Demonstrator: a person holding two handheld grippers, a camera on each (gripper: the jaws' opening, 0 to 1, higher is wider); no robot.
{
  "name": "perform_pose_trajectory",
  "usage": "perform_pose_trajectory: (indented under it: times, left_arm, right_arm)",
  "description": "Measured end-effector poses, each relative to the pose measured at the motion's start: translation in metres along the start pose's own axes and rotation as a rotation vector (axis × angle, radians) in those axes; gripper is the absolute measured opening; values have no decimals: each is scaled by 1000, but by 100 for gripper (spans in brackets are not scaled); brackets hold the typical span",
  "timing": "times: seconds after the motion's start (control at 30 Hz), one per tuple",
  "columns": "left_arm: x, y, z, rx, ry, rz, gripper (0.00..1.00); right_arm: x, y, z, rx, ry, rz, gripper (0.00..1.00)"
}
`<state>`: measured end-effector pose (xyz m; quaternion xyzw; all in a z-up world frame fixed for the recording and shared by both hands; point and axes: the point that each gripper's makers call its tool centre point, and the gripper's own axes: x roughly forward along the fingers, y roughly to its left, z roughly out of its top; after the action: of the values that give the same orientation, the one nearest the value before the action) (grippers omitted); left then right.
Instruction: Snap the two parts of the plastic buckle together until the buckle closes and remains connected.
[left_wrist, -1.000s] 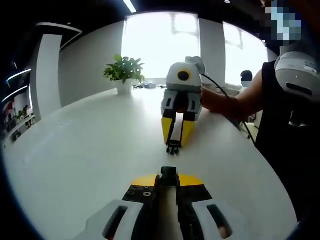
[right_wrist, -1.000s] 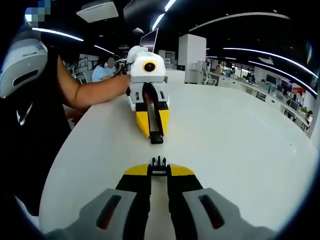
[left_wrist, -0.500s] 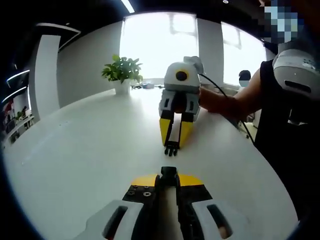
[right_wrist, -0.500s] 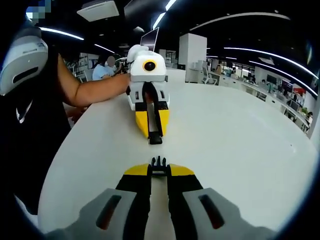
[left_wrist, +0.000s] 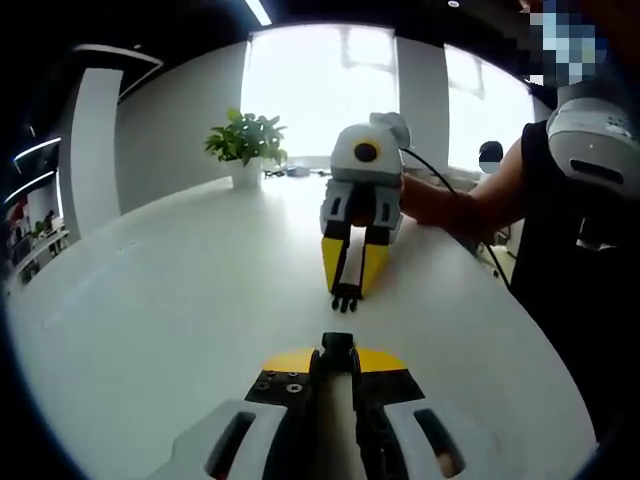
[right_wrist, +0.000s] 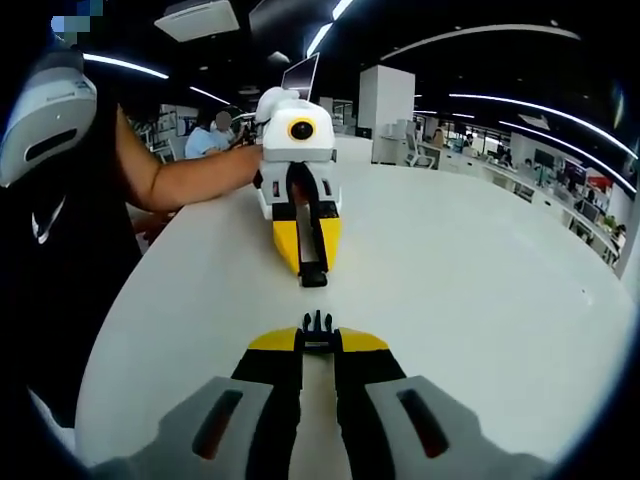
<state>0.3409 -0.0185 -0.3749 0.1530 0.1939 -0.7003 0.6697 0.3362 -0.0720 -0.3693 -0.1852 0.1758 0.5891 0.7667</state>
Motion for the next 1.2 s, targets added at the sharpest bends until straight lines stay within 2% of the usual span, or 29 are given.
perform_pose_trajectory:
  times: [0.2, 0.5, 1.2]
  left_arm:
    - [1, 2, 1, 7, 15, 16, 10]
    - [3, 1, 2, 2, 7, 2, 10]
    - [5, 2, 2, 25, -7, -6, 9]
  right_arm:
    - [0, 1, -1, 4, -1, -1, 11]
    - [0, 1, -1, 19, -8, 4, 11]
    - [0, 0, 0, -18, -9, 1, 11]
